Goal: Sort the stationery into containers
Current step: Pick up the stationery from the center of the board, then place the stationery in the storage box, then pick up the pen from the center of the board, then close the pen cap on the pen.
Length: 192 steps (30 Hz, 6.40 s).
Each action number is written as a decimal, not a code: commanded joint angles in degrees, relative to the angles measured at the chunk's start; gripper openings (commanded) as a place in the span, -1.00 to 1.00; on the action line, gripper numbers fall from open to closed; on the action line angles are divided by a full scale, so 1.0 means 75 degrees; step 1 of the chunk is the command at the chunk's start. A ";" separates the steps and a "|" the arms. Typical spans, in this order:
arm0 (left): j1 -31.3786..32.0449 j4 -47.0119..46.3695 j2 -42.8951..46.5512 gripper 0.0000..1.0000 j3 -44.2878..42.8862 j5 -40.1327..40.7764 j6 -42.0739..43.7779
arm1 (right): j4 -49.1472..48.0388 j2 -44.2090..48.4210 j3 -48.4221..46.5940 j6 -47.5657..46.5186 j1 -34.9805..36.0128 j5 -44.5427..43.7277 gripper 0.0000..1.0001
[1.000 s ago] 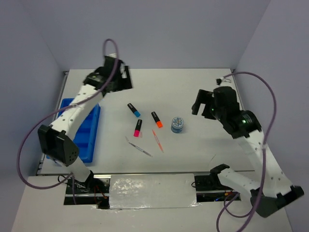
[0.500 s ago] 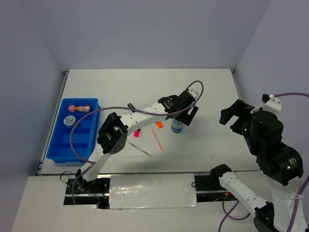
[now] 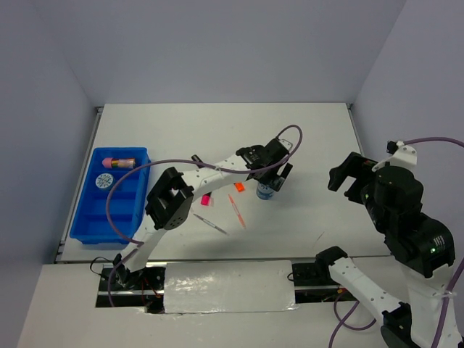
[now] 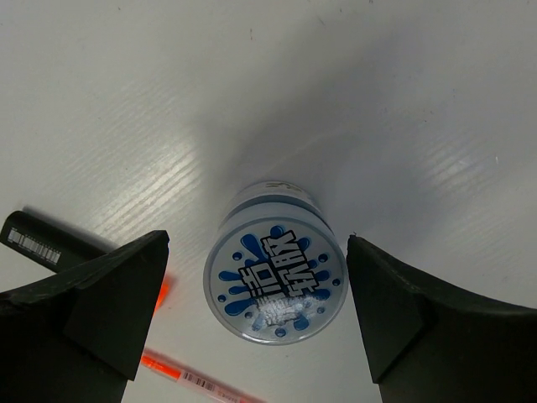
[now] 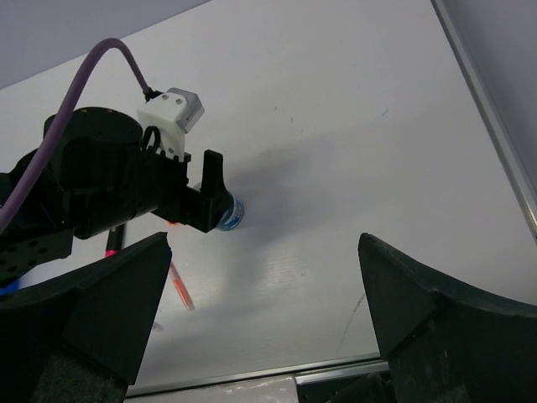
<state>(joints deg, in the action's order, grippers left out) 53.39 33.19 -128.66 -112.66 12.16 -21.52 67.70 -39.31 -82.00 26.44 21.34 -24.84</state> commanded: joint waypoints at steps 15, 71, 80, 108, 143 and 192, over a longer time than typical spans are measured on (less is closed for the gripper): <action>-0.0250 0.0742 0.1156 -1.00 -0.0611 0.0158 -0.0599 | -0.0718 -0.0489 -0.0071 -0.0278 -0.0010 0.0499 0.99; -0.8583 0.1164 0.5377 0.15 0.5248 0.0135 -0.0951 | -0.2875 -0.1802 0.0808 -0.1005 0.0013 0.3125 0.99; -0.8571 0.1410 0.6057 0.99 0.5401 0.0242 -0.0752 | -0.3155 -0.2246 0.1182 -0.1087 0.0095 0.4096 0.99; -0.6040 0.3145 0.8658 0.99 0.5201 -0.0801 -0.0964 | -0.5147 -0.8246 0.2156 -0.0829 0.4068 0.1965 0.12; -0.2829 0.1893 0.5730 0.57 0.6279 0.0933 -0.6377 | -0.2196 -0.4522 0.1265 0.0132 0.4010 0.1097 -1.00; -0.2606 -0.0261 0.7684 -1.00 0.5961 -0.0576 -0.6083 | -0.6104 -0.2763 0.3337 0.0845 0.3752 0.5557 -1.00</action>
<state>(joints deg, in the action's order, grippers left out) 34.15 37.23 -75.46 -68.29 13.26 -66.26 35.24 -62.26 -60.36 27.38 49.60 7.42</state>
